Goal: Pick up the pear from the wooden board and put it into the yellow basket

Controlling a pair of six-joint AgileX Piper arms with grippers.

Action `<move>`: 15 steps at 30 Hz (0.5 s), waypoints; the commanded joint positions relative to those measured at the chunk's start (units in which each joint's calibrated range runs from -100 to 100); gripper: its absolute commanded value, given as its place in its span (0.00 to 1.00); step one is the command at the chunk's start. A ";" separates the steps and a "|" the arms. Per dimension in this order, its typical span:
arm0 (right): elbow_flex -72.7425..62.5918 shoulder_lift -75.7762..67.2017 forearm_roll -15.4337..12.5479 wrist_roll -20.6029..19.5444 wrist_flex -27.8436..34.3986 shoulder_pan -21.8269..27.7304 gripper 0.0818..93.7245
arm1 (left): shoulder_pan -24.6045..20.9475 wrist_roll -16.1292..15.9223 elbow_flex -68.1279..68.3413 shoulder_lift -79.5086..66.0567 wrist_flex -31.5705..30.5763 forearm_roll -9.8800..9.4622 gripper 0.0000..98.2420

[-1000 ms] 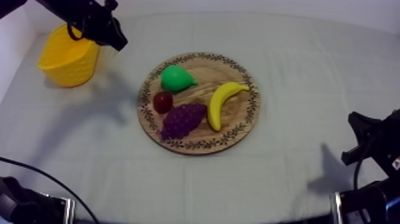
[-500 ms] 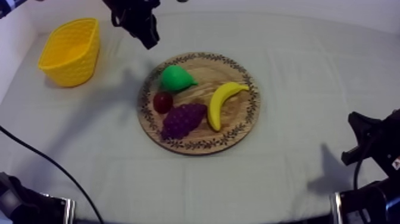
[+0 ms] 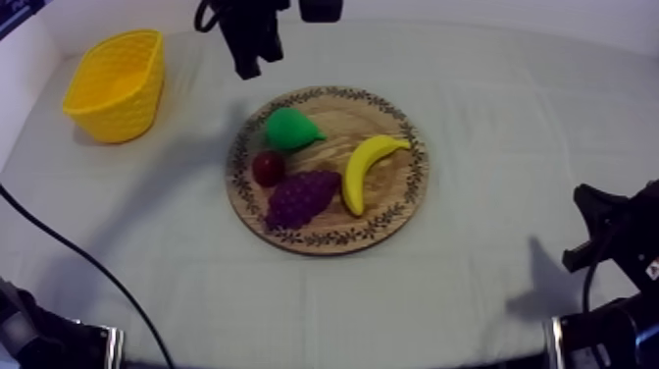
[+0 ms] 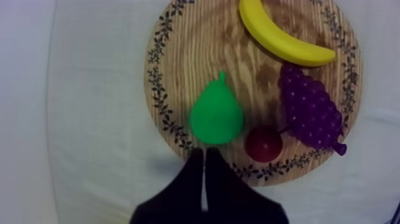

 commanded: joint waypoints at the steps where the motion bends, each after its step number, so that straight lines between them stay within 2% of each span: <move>1: -0.05 -0.04 -0.01 0.00 0.04 -0.03 0.00 | -0.02 1.51 -0.49 0.25 -0.07 -0.01 0.00; 7: -0.05 -0.04 -0.01 0.00 0.04 -0.03 0.00 | -0.22 4.80 -1.23 0.77 -1.42 -0.15 0.09; 15: -0.05 -0.04 -0.01 0.00 0.04 -0.03 0.00 | -0.32 6.30 0.20 0.23 -2.45 -1.10 0.34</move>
